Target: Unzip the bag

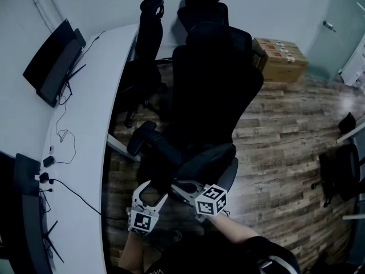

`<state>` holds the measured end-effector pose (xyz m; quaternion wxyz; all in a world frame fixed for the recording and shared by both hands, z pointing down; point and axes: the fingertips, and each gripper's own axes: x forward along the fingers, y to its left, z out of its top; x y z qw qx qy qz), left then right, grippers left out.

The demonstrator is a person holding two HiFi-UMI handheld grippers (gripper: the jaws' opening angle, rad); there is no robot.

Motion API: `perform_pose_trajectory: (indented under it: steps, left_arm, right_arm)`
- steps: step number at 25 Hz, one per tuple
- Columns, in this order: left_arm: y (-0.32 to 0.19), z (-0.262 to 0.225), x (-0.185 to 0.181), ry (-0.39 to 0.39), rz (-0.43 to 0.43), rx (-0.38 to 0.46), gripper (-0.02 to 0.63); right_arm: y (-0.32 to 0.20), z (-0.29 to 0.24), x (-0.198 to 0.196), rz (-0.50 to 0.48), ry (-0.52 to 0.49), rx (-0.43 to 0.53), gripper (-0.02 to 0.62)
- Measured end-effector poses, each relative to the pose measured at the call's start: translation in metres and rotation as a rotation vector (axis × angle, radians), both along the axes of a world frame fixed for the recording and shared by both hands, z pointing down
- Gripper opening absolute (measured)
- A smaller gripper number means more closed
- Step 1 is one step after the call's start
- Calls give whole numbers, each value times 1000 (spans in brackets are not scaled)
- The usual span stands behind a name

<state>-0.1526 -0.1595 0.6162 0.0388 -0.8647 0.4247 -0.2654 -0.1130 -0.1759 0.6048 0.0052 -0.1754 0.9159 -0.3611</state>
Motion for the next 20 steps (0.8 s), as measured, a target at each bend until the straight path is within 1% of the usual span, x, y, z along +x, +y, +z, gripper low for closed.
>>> perform_pose_trajectory:
  steps: [2, 8, 16, 18, 20]
  left_arm:
    - [-9, 10, 7, -27, 35, -16, 302]
    - [-30, 31, 33, -96, 150, -26, 313]
    - [-38, 42, 67, -153, 267, -23, 313]
    - [-40, 43, 72, -160, 273, -18, 271]
    - [-43, 42, 74, -161, 254, -4, 230]
  right_arm:
    - [1, -1, 3, -11, 4, -5, 54]
    - [2, -2, 7, -46, 11, -7, 52]
    - [6, -6, 21, -89, 32, 12, 52]
    - [6, -6, 25, -95, 32, 18, 52]
    - [4, -8, 29, -96, 29, 24, 51]
